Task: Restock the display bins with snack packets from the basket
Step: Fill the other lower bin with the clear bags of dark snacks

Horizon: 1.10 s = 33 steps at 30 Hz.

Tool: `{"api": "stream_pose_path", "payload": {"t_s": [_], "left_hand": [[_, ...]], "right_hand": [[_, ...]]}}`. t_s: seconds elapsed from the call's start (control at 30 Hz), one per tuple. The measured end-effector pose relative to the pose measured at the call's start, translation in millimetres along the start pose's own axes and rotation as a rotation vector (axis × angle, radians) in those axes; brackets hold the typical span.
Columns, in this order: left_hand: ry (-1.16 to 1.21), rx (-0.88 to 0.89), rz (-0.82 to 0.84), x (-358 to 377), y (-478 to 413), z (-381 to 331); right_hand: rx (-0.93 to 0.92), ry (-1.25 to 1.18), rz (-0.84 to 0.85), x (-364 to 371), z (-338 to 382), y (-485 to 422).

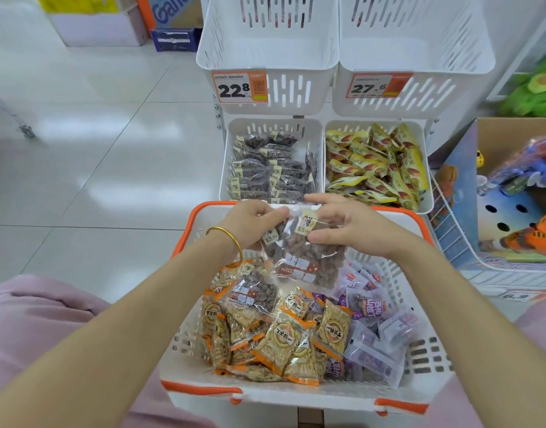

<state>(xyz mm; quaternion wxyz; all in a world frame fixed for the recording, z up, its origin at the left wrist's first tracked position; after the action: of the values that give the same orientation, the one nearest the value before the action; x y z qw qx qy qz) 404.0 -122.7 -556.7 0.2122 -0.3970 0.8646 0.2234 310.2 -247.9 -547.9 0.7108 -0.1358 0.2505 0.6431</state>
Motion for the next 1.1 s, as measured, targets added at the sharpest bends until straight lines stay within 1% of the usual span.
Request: {"api": "stream_pose_path", "payload": {"t_s": [0.07, 0.1, 0.17, 0.2, 0.27, 0.33, 0.4, 0.5, 0.57, 0.63, 0.7, 0.77, 0.83, 0.87, 0.93, 1.0, 1.03, 1.1], "left_hand": [[0.068, -0.089, 0.038, 5, 0, 9], [0.164, -0.147, 0.072, 8, 1, 12], [0.453, -0.255, 0.207, 21, 4, 14], [0.568, -0.277, 0.269, 26, 6, 11], [0.642, -0.235, 0.323, 32, 8, 5], [0.53, -0.17, 0.316, 37, 5, 6], [0.389, -0.122, 0.288, 36, 2, 6], [0.34, -0.048, 0.32, 34, -8, 3], [0.321, 0.007, 0.344, 32, -18, -1], [0.302, 0.064, 0.327, 26, -32, -8], [0.233, 0.109, 0.298, 22, -50, -10], [0.152, 0.157, 0.279, 19, -70, -16], [0.089, 0.217, 0.238, 18, -95, -20], [0.073, 0.255, 0.198, 16, -109, -22], [-0.011, 0.323, 0.064, 8, -142, -22], [-0.23, 0.362, -0.076, -1, -181, -15], [-0.377, 0.38, -0.105, -2, -199, -11], [-0.661, 0.442, -0.08, 10, -236, -5]], "right_hand": [[0.041, -0.089, -0.029, -2, -9, -1], [0.063, -0.13, -0.049, -4, -14, -2], [0.093, -0.188, -0.113, -11, -23, -4], [0.094, -0.202, -0.145, -14, -25, -5], [0.06, -0.155, -0.207, -20, -24, -8], [-0.001, -0.007, -0.248, -23, -19, -12], [-0.024, 0.052, -0.26, -22, -16, -17], [0.052, 0.084, -0.252, -23, -18, -24], [0.062, 0.159, -0.203, -26, -18, -32], [0.056, 0.073, -0.084, -24, -21, -40], [0.102, -0.012, 0.033, -23, -33, -48], [0.148, -0.015, 0.041, -30, -44, -60], [0.105, 0.022, -0.07, -44, -48, -79], [0.068, 0.091, -0.165, -55, -49, -88], [0.021, 0.3, -0.387, -77, -51, -102], [0.012, 0.451, -0.583, -94, -56, -109], [0.014, 0.48, -0.653, -99, -59, -113], [-0.024, 0.519, -0.758, -105, -65, -123]]}}
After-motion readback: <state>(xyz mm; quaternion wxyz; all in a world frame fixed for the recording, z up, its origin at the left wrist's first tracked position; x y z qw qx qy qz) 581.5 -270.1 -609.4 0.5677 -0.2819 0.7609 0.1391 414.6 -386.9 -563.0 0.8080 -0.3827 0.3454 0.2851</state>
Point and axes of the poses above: each hand's wrist, its own y-axis away from the middle knuckle, its own x-axis out of the palm, z = x × y, the point moved 8 cm from there along -y, towards the middle knuckle, and after that the axes turned 4 degrees about -z, right-handed, at the moved point
